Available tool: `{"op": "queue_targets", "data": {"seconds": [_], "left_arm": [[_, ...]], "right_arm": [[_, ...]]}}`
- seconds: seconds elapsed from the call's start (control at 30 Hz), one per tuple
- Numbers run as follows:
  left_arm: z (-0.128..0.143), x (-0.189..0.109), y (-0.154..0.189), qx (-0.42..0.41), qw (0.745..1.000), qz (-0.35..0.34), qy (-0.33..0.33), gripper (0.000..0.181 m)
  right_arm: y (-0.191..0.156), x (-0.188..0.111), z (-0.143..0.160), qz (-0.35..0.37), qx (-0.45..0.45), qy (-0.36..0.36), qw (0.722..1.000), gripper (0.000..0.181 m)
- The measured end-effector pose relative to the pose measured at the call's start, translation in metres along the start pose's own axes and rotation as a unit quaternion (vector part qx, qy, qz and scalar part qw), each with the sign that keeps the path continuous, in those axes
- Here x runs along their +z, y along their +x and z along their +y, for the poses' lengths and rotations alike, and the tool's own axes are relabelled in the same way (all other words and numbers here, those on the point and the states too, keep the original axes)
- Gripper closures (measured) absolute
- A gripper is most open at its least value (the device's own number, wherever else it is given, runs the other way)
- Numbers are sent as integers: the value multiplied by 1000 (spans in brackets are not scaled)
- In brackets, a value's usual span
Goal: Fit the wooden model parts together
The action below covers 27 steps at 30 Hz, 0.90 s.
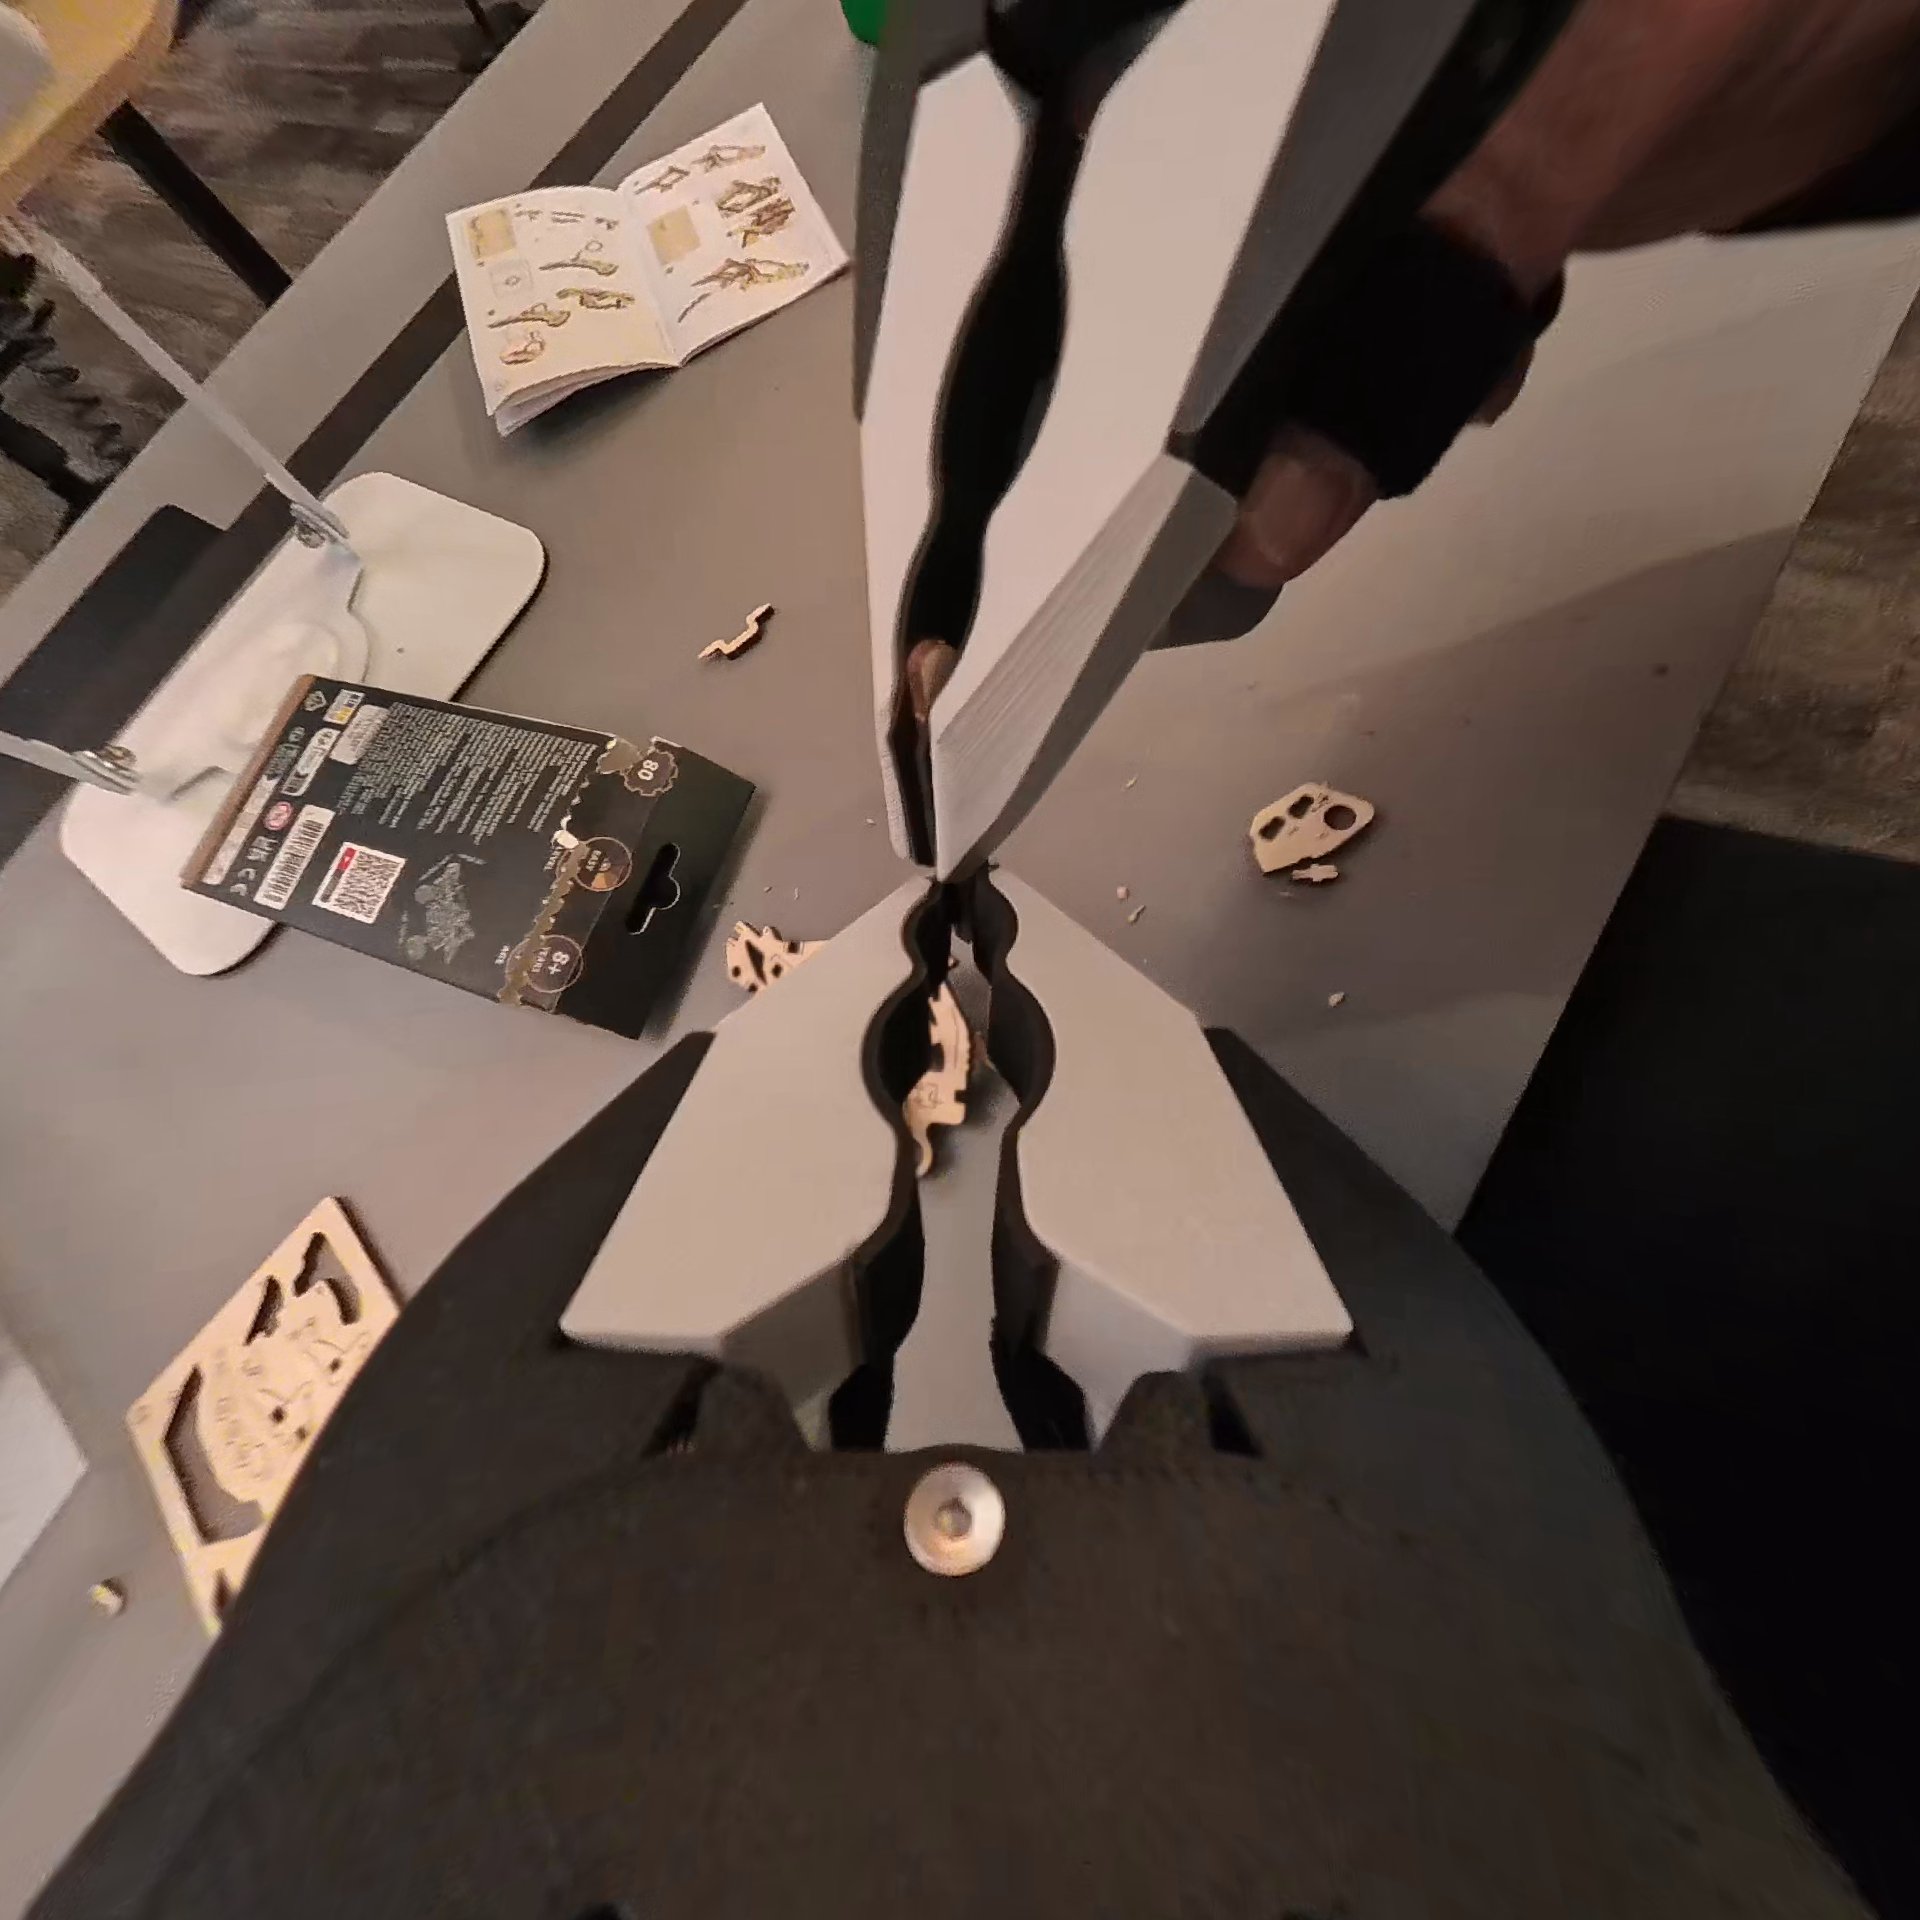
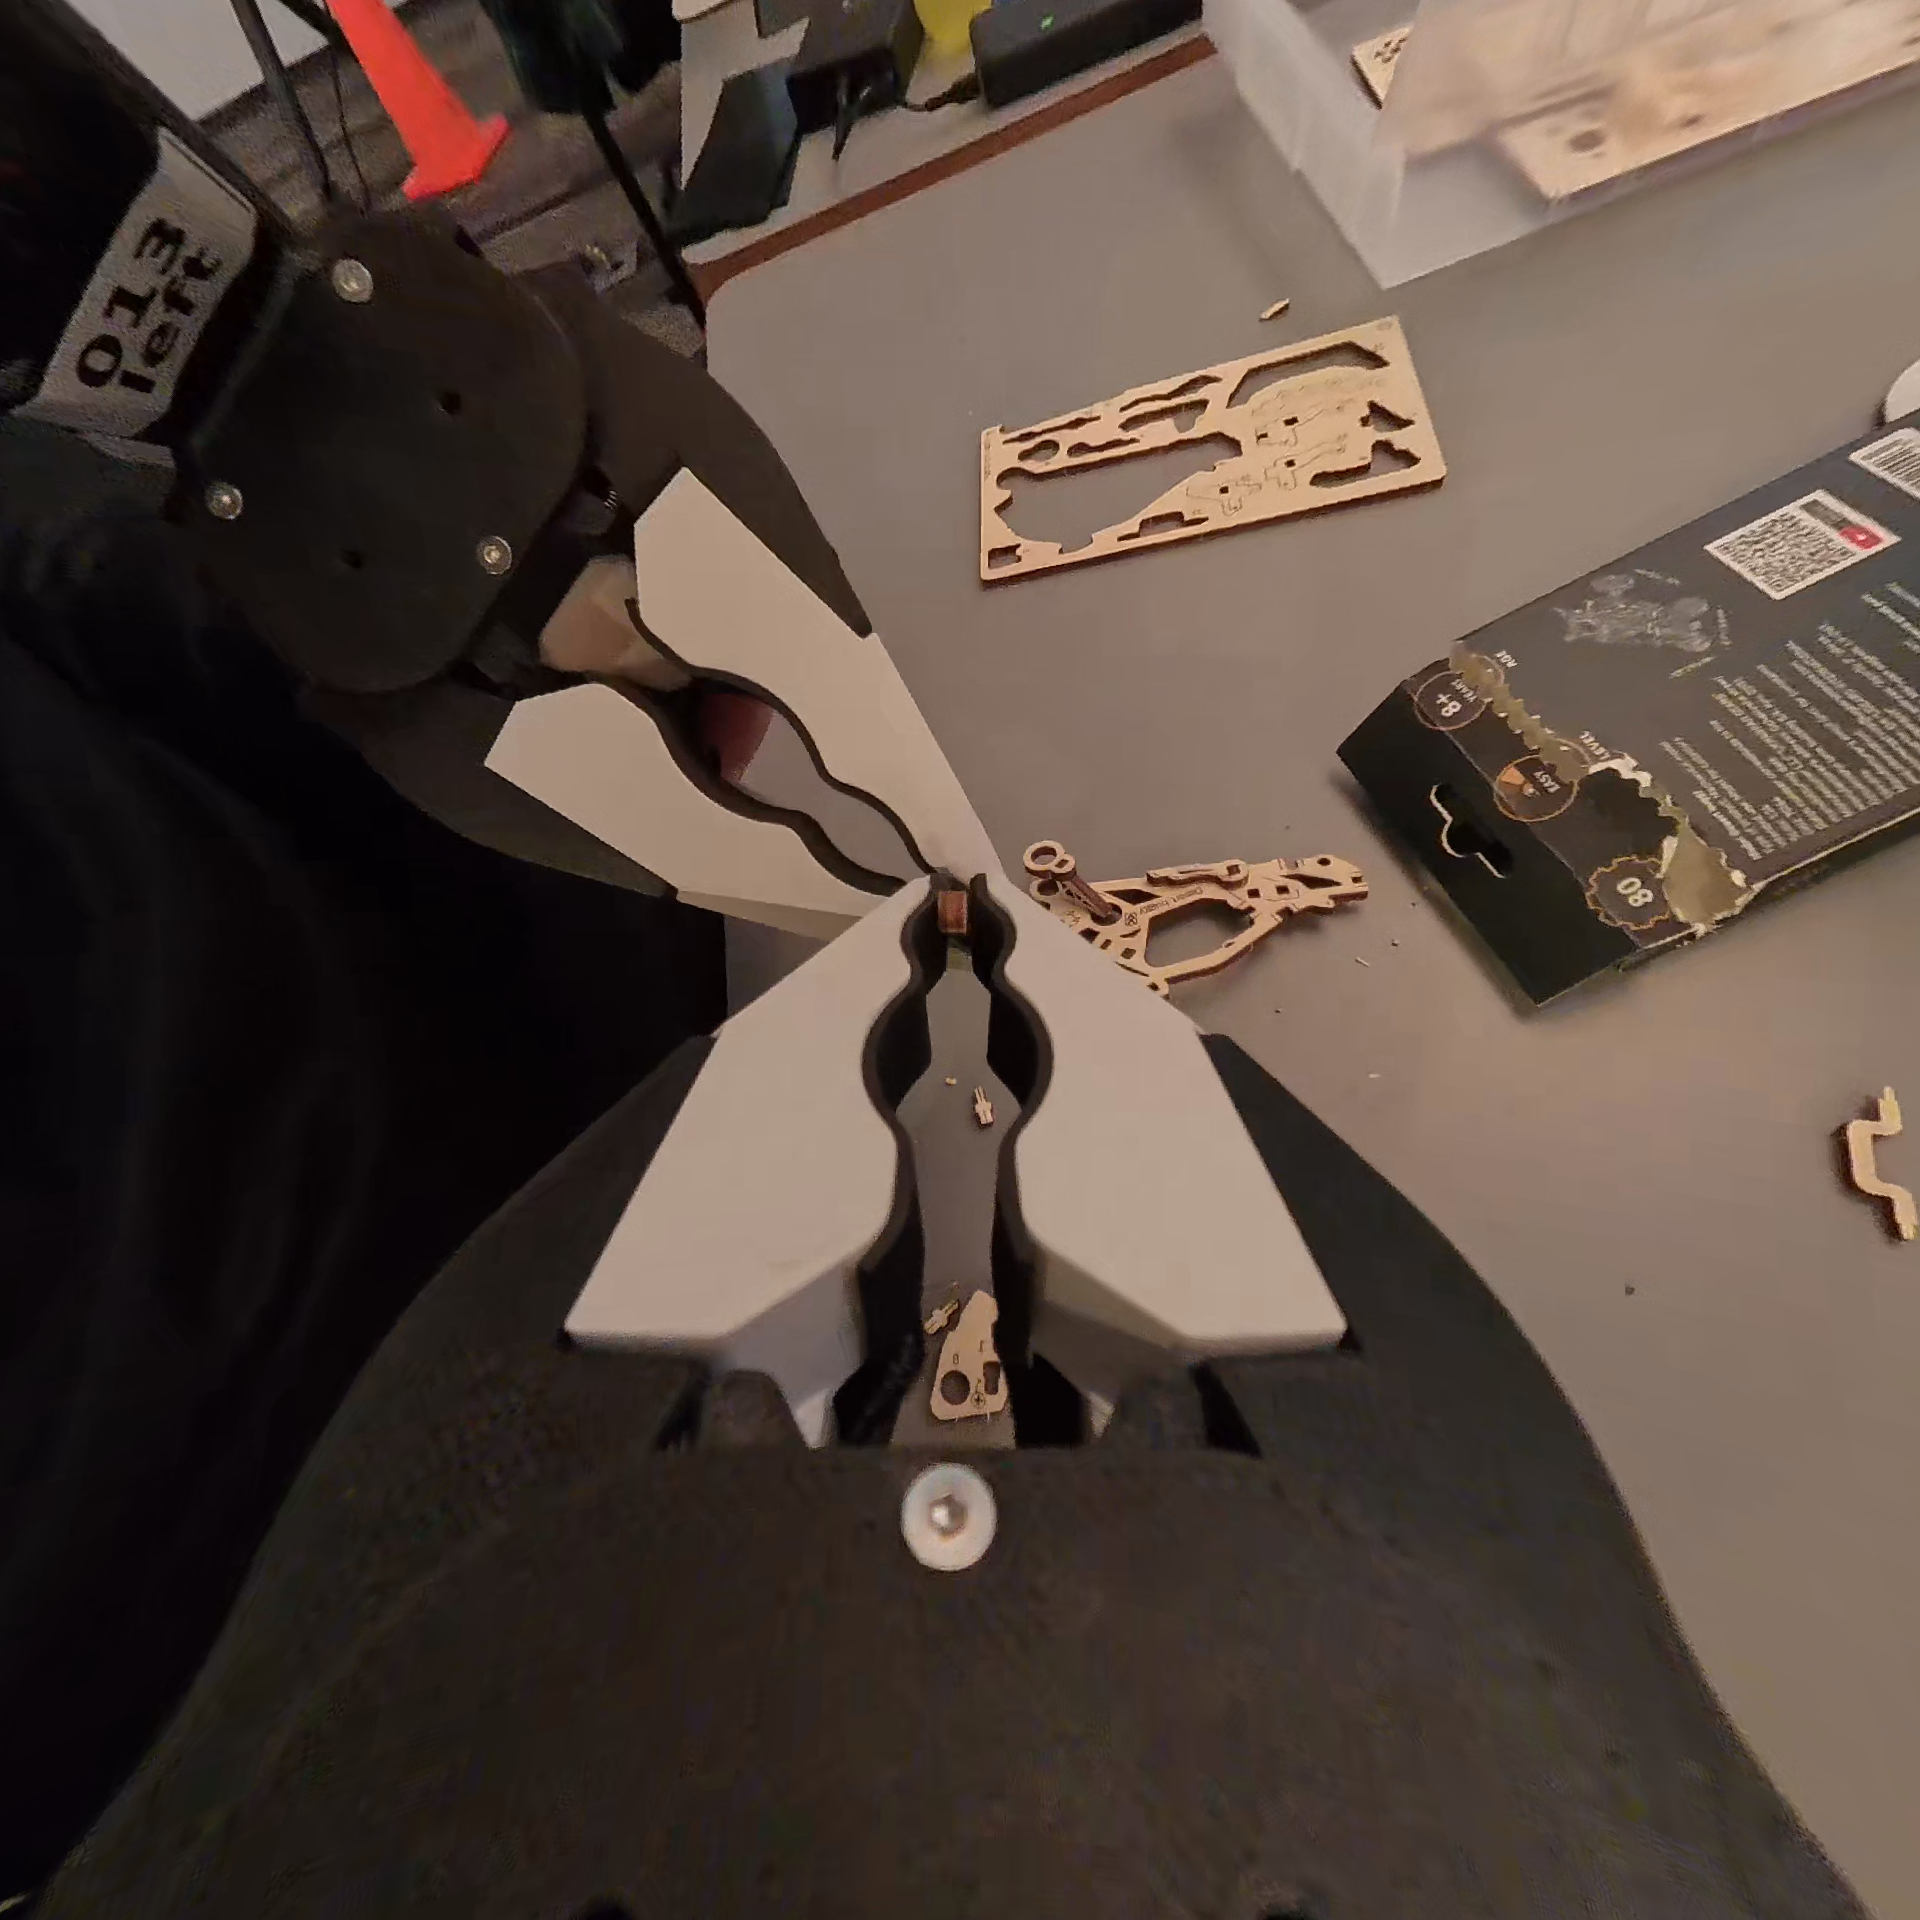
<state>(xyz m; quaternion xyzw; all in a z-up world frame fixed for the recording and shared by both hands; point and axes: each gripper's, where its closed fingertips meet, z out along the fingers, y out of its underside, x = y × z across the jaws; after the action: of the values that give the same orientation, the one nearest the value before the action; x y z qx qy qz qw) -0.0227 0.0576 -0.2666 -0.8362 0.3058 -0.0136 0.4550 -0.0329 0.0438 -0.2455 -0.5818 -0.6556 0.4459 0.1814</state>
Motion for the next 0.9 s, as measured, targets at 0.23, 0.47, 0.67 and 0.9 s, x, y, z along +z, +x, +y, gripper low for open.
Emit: {"op": "queue_targets", "data": {"seconds": [0.23, 0.47, 0.67, 0.9], "left_arm": [[1, -5, -9, 74, 996, -45, -6, 180], [1, -4, -12, 142, 986, -75, -35, 181], [1, -5, -14, 161, 982, -92, -40, 181], [13, -5, -16, 100, 991, -75, -50, 166]], "right_arm": [[3, 2, -5, -51, 77, 33, 995, 180], [5, 2, -3, -17, 52, -10, 998, 180], [5, 3, -3, -11, 51, -18, 998, 180], [17, 5, 6, 12, 38, -33, 999, 181]]}}
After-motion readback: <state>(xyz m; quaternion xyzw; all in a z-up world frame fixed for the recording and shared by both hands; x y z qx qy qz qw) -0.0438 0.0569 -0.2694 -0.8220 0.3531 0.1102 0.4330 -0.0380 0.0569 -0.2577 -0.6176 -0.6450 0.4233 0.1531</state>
